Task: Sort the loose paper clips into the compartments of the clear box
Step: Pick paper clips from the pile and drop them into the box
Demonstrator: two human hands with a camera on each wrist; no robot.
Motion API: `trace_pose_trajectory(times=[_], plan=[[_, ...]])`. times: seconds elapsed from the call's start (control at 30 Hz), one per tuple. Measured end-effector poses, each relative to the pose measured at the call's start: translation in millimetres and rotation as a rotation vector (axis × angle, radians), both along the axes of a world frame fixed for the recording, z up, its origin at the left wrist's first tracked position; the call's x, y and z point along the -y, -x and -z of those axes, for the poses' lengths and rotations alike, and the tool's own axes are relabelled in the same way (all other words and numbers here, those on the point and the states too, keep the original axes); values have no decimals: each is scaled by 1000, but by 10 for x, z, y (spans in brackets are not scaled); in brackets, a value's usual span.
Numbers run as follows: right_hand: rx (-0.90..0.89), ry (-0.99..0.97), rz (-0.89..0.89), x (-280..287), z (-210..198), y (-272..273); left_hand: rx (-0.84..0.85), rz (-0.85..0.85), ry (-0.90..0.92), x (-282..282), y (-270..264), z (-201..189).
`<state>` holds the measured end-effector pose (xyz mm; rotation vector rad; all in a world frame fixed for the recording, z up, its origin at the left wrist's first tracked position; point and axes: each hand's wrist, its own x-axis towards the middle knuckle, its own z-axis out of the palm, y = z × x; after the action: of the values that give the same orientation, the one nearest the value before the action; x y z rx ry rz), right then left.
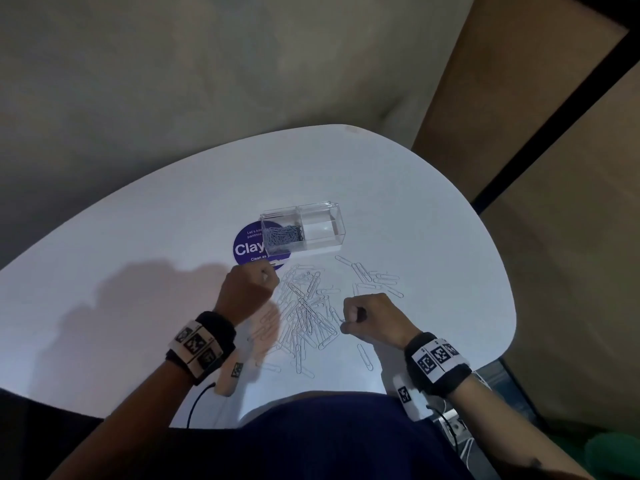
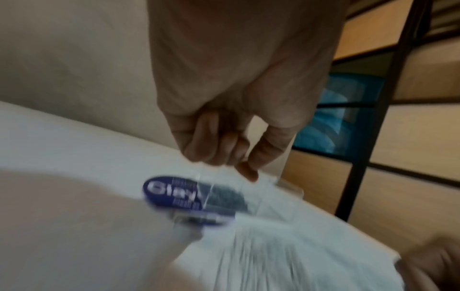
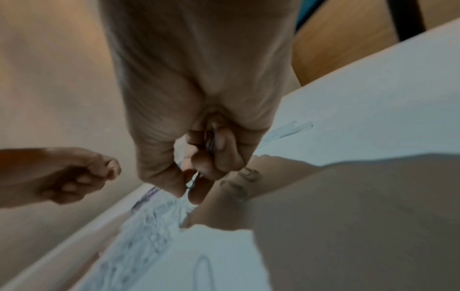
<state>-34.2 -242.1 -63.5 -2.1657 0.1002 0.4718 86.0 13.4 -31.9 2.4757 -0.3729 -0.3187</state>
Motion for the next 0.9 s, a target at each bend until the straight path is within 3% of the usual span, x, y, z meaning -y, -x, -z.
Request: trace_pose_trajectory(times=[0.1,0.27,0.4,0.63,0.77,0.9], plan=[[-30,-193,115,16,-116,-35,24,149,86,-4,-217,-264],[-191,-466,256,24,-283,-185,-182,12,-66,284,-689,-558],[-292,-577,347,-36,-436,-323,-159,66,-148,579,-911,-642],[-366,-497,249,-151,-747,-648,-217,210,-213,640,-955,-447],[-272,-379,215,-345,-925,-1062,-169,111,67,431,-858,-447],[-101,-135,50,-652,-993,-1558,46,-50,286,135,-604,-405]])
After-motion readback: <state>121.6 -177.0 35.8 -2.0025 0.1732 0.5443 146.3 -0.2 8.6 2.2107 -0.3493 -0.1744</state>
